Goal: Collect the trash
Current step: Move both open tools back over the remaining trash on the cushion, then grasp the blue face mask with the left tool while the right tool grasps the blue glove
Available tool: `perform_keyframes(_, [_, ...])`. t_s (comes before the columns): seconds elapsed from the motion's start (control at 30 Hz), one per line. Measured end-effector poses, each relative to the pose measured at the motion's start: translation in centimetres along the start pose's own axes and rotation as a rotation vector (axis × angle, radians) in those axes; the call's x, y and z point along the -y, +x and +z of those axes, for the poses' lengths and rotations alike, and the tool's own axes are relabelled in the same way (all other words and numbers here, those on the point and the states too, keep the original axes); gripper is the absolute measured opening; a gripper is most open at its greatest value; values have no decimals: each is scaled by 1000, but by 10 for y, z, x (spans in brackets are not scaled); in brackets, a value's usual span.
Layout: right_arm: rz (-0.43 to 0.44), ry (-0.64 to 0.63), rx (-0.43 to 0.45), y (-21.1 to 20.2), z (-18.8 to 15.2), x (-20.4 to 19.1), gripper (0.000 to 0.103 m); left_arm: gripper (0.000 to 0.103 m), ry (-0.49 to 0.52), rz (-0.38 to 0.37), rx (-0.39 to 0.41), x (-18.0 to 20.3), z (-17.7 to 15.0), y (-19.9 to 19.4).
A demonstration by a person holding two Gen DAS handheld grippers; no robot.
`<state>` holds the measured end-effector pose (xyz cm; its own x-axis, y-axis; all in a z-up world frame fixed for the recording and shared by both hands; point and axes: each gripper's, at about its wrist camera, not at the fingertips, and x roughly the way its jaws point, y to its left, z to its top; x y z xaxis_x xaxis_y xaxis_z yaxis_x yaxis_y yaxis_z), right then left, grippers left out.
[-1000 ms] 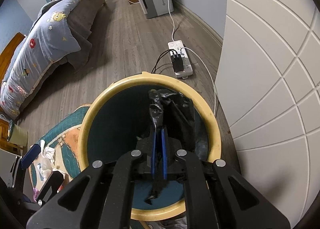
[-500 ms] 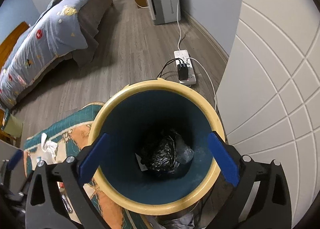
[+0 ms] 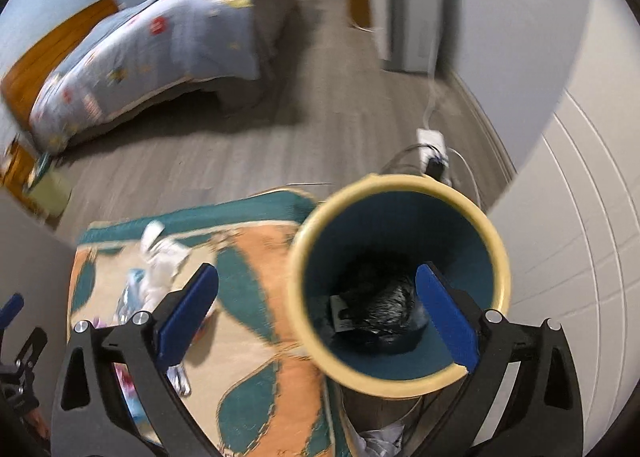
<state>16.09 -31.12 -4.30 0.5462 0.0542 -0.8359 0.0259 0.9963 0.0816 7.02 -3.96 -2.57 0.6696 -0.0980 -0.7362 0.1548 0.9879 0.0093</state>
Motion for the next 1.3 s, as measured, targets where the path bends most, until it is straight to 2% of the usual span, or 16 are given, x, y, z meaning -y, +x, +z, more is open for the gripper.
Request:
perform_keyframes(0.17, [15,-83,-28,-1,-16,-38,97,98,15,57,-16,-15,-26,-4])
perform_keyframes(0.4, [35,-110,-64,1,-39,-88,97,98,-5,58,-125,-34,-69,10])
perform_keyframes(0.5, [77,-81,-65,-2,-45,-107,97,98,24,35,-194,-30,-89,21])
perform_keyframes(0.6, [117,-69,-85,-2,-52,-124,97,98,123,-21,-262,-14,-106,32])
perform_keyframes(0.67, [110,-85,-96,-1,-56,-132,97,98,201,-21,-278,-3,-113,37])
perform_keyframes(0.73, [87,-97,-96,1,-58,-136,97,98,239,-29,-307,3,-121,45])
perform_keyframes(0.97, [-9,-128,-141,14,-70,-131,97,94,250,-64,-406,7,-133,69])
perform_keyframes(1.0, [-20,-142,-144,16,-71,-132,97,87,254,-75,-418,8,-133,72])
perform_keyframes(1.03, [-31,-156,-146,18,-72,-132,97,75,258,-80,-428,9,-135,74])
perform_keyframes(1.17, [2,-166,-157,26,-76,-135,95,57,249,-122,-470,11,-139,81])
perform_keyframes(1.2, [13,-170,-167,28,-77,-138,94,44,254,-136,-476,11,-139,82])
perform_keyframes(1.3, [28,-188,-199,37,-83,-146,87,28,264,-139,-473,9,-137,79])
